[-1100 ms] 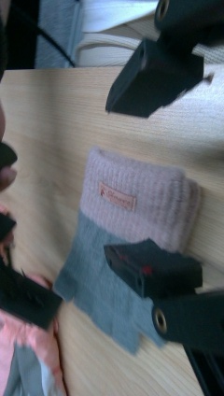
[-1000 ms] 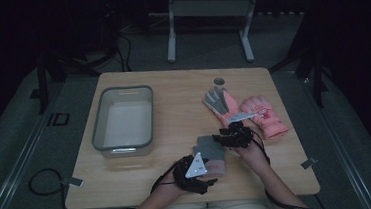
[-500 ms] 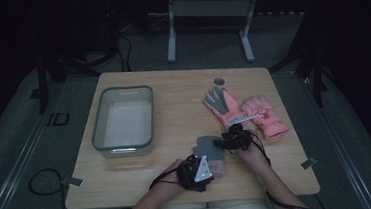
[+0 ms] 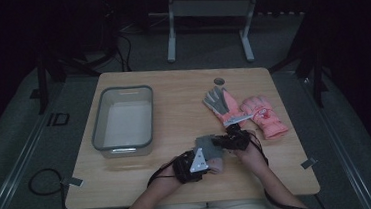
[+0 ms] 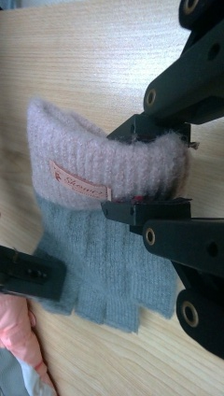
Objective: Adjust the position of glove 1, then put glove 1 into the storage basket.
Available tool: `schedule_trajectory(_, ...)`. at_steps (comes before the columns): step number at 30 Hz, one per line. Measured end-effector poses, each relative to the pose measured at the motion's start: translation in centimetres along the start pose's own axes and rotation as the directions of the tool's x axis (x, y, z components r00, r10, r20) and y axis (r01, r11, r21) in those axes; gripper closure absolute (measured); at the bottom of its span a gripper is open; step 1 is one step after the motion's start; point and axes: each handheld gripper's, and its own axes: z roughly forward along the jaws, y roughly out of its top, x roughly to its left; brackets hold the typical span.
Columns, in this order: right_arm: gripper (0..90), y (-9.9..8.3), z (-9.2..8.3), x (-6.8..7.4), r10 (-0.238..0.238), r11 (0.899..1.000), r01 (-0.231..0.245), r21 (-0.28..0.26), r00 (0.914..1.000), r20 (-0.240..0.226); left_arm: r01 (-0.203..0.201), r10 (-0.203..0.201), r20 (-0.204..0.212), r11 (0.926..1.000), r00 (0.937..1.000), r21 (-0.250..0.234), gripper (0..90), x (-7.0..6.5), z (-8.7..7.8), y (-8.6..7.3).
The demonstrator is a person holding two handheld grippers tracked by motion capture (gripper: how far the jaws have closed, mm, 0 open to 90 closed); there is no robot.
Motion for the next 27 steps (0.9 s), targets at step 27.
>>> schedule_trajectory(27,76.9,8.4,-3.0,4.3,-0.112,0.983,0.106,-0.150,0.9931,-0.033,-0.055,0.058,-0.113,0.9979,0.9918,0.036,70.7,4.4,-7.3,2.2)
